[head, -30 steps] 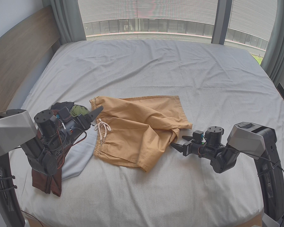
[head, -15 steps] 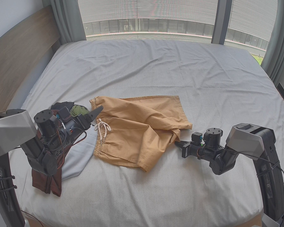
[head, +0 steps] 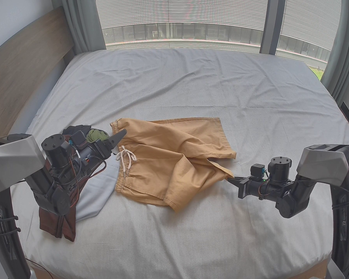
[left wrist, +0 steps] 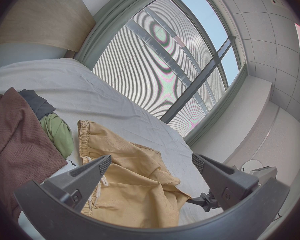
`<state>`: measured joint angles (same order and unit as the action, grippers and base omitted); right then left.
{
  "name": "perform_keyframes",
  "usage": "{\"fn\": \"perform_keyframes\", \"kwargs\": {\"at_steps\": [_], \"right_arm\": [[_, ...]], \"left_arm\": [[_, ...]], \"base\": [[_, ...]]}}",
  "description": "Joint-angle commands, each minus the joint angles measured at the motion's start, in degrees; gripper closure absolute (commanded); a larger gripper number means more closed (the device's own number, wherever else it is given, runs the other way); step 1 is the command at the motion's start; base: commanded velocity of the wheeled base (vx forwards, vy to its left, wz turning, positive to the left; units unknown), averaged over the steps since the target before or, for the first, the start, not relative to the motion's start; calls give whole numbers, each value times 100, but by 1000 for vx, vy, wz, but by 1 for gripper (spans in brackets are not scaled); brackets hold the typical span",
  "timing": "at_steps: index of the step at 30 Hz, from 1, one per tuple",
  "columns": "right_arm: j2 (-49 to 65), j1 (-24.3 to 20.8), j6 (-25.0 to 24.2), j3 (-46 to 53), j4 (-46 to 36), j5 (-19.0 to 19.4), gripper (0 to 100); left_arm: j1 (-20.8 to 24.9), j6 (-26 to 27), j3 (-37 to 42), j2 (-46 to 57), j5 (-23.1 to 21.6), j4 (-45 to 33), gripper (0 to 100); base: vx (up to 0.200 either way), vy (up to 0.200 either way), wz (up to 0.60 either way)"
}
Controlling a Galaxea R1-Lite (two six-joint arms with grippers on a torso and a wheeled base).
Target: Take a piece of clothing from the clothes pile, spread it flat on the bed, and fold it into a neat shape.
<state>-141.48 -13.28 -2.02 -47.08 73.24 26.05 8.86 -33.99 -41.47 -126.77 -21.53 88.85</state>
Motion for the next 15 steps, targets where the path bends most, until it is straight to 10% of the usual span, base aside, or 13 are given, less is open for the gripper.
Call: {"fn": "perform_keyframes", "kwargs": {"at_steps": [1, 15], "right_arm": [[596, 203, -26, 384, -12, 163, 100], [842, 422, -641, 428, -47, 471, 100]], "left_arm": [[-7, -3, -1, -6, 0, 1, 0], [-16, -38, -63, -32, 8, 1, 0]], "base": [[0, 0, 0], [0, 0, 0]]}}
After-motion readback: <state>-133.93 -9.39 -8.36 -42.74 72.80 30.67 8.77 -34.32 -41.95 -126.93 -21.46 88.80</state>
